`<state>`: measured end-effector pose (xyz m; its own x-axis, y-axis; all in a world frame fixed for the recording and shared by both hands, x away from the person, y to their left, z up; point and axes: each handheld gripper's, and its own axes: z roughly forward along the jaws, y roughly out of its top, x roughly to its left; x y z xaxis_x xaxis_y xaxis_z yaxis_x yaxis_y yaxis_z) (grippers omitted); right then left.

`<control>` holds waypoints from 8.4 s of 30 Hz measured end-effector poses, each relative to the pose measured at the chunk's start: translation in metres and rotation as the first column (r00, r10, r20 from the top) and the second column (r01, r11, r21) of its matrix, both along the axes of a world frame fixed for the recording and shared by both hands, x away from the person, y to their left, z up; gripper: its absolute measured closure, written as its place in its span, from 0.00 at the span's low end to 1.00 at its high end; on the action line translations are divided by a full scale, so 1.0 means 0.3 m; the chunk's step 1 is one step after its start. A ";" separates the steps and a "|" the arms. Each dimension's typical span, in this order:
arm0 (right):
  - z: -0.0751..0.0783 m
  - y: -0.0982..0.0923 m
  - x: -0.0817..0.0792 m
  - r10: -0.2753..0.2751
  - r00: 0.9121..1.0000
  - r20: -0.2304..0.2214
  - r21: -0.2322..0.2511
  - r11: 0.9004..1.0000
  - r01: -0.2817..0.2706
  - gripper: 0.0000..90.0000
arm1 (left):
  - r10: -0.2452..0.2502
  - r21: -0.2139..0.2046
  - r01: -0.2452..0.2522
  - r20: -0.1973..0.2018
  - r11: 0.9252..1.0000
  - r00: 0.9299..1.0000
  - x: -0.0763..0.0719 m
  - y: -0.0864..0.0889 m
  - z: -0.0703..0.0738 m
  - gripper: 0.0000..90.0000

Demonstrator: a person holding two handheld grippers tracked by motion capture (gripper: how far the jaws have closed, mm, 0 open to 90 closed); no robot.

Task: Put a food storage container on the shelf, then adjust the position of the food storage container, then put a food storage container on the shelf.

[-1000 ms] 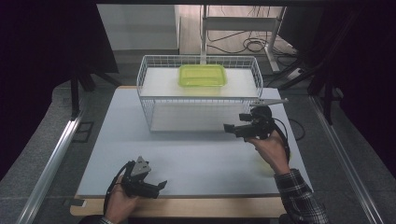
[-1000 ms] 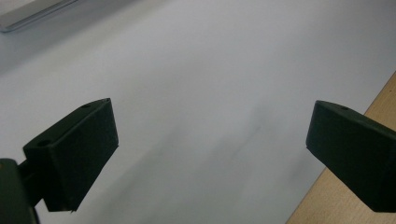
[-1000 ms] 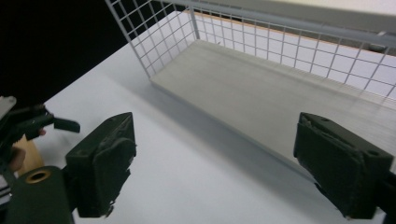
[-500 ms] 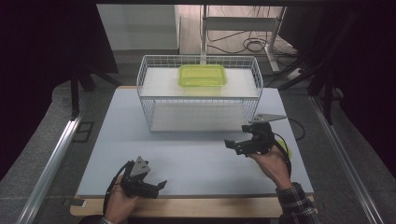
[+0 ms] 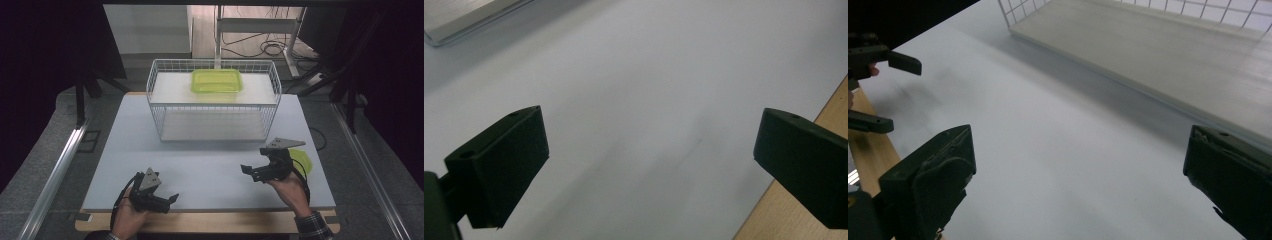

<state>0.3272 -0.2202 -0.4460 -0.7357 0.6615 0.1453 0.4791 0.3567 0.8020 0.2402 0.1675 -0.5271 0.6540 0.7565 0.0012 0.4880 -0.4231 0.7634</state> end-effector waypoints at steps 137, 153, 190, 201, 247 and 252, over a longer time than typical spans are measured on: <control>-0.152 -0.304 -0.011 -0.303 0.943 -0.142 -0.218 0.938 0.269 0.99 | 0.003 0.057 -0.003 0.001 0.998 1.000 -0.004 0.000 -0.003 0.01; -0.172 -0.215 -0.007 -0.203 0.961 -0.188 -0.162 0.971 0.174 0.99 | 0.006 0.058 -0.006 -0.004 0.998 1.000 -0.004 -0.001 -0.005 0.01; -0.222 0.073 0.109 -0.021 0.967 -0.253 -0.066 0.998 0.005 0.99 | 0.004 0.070 -0.003 -0.010 0.998 1.000 -0.003 -0.001 -0.007 0.01; -0.189 0.004 0.092 -0.087 0.987 -0.132 -0.165 0.984 0.065 0.95 | 0.010 0.046 -0.010 -0.012 0.999 1.000 -0.006 0.003 -0.001 0.01; -0.104 -0.039 0.009 -0.034 0.991 -0.126 -0.021 0.999 0.032 0.14 | 0.002 0.059 -0.002 0.000 0.998 1.000 -0.016 0.009 -0.003 0.01; -0.098 -0.032 0.034 -0.022 0.987 -0.161 0.004 1.000 0.023 0.26 | 0.005 0.059 -0.005 -0.001 0.998 1.000 -0.017 0.007 -0.004 0.01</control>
<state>0.3374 -0.2298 -0.4753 -0.6872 0.6766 0.2645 0.6099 0.3396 0.7160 0.2351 0.1695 -0.5284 0.6504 0.7583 0.0449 0.4912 -0.4649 0.7366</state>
